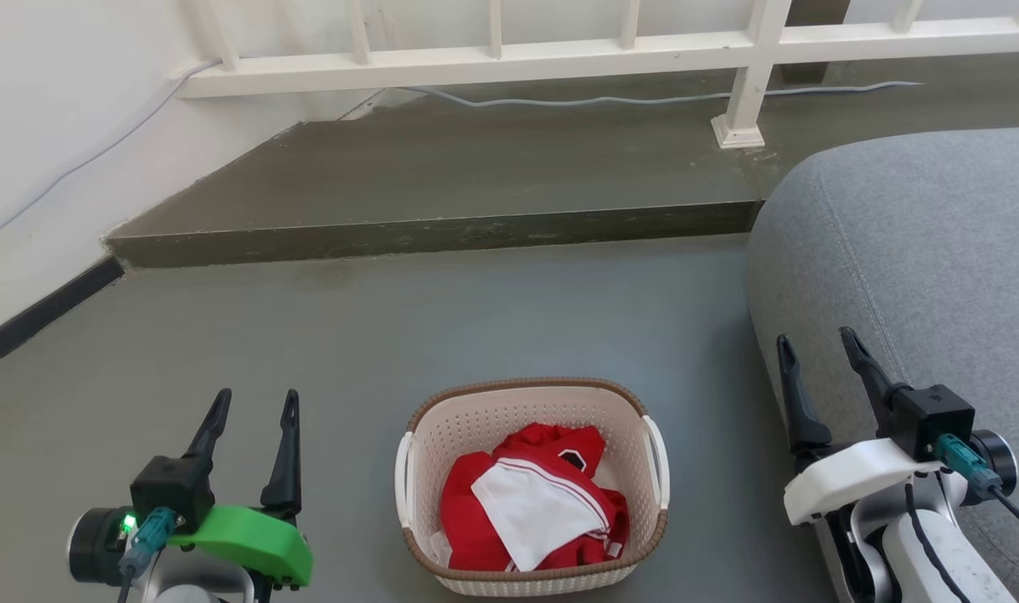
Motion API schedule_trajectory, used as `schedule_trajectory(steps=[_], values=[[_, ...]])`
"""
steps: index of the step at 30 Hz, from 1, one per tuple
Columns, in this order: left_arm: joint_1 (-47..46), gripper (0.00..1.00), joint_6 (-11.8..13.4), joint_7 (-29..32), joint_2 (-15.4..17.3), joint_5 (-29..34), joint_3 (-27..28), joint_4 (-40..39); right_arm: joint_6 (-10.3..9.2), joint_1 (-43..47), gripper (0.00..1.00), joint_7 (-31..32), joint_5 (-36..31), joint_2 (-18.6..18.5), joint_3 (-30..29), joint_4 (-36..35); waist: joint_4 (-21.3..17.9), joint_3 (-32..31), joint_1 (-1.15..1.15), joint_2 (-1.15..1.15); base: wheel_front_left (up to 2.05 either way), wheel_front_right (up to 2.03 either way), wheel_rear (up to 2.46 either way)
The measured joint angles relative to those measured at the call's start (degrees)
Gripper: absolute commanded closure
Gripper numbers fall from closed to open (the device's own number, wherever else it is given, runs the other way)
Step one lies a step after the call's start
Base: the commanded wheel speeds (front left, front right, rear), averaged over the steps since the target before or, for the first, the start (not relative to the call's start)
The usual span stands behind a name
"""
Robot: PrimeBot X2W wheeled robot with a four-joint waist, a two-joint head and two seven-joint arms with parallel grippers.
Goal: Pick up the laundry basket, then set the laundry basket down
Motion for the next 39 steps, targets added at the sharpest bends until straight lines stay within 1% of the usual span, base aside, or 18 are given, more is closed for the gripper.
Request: schedule_trajectory(steps=[7,21,23,32,35,39], values=[[0.61,0.0,0.21,0.0,-0.2,-0.01,0.99,0.41,0.04,0.18,0.0,-0.05,0.05,0.16,-1.0,0.22,0.07,-0.15,0.0,0.0,0.0,0.0,0.0],[0.61,0.0,0.21,0.0,-0.23,-0.01,1.02,1.55,0.2,0.59,0.0,-0.05,0.05,0.41,-1.6,0.78,0.08,-0.36,0.0,0.0,0.0,0.0,0.0],[0.61,0.0,0.21,0.0,-0.24,-0.01,1.02,1.59,0.66,0.87,0.0,-0.05,0.03,0.42,-1.64,0.87,0.01,-0.33,0.0,0.0,0.0,0.0,0.0],[0.6,0.0,0.21,0.0,-0.32,0.01,0.88,1.72,0.69,0.87,0.0,-0.05,-0.05,0.62,-1.98,0.89,-0.09,-0.24,0.0,0.0,0.0,0.0,0.0],[0.6,0.0,0.21,0.0,-0.44,0.05,0.9,1.74,1.2,0.87,0.0,-0.05,-0.1,0.96,-2.05,0.91,-0.07,-0.17,0.0,0.0,0.0,0.0,0.0],[0.6,0.0,0.21,0.0,-0.44,0.07,0.92,1.74,1.25,0.88,0.0,-0.05,-0.11,1.37,-2.05,0.96,-0.07,0.08,0.0,0.0,0.0,0.0,0.0]])
